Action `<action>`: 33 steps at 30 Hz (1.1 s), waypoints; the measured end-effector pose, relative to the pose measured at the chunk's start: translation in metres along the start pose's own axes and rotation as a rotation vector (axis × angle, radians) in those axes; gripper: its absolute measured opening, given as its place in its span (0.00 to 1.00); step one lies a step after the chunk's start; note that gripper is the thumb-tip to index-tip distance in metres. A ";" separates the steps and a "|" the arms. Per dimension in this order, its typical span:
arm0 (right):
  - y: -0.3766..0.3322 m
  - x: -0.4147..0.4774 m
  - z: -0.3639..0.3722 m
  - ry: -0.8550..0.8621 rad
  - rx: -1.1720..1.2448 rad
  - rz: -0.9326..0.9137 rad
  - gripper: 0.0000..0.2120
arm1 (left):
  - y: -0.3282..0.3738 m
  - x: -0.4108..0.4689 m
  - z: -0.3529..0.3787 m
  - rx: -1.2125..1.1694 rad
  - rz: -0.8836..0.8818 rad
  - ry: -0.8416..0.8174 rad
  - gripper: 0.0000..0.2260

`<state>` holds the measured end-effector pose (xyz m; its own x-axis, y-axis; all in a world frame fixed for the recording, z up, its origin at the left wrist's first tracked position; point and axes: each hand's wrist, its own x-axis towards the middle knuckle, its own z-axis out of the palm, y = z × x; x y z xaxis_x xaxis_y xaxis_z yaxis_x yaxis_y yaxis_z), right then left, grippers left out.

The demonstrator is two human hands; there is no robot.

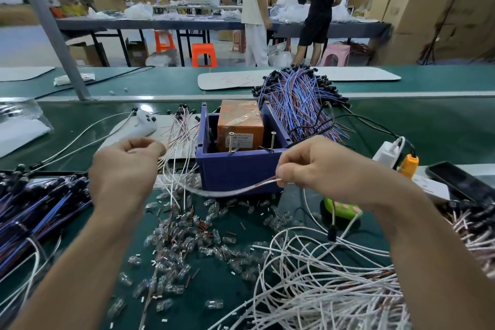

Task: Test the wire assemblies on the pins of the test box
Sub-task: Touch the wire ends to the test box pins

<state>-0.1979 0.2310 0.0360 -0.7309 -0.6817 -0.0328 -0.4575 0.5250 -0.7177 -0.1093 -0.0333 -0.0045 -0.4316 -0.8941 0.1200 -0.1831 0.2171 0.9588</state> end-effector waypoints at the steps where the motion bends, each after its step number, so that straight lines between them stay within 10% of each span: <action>1: -0.004 0.000 0.004 -0.011 -0.018 -0.004 0.11 | 0.004 -0.003 -0.004 0.148 0.078 0.031 0.06; 5: -0.020 0.000 0.022 -0.092 -0.121 -0.013 0.13 | 0.035 -0.046 -0.012 0.256 0.571 -0.244 0.05; 9: -0.025 0.000 0.032 -0.047 -0.197 0.019 0.14 | 0.040 -0.079 0.000 0.418 0.593 -0.774 0.04; 27: 0.001 -0.066 -0.026 0.012 -0.181 0.085 0.13 | 0.039 -0.060 -0.007 0.383 0.456 -1.195 0.15; 33: 0.032 -0.100 -0.046 0.189 -0.330 0.221 0.12 | 0.030 -0.102 0.018 0.446 0.537 -1.113 0.12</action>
<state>-0.1633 0.3397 0.0482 -0.8949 -0.4462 -0.0108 -0.3951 0.8032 -0.4459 -0.0869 0.0711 0.0077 -0.9951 0.0961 -0.0234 0.0562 0.7440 0.6658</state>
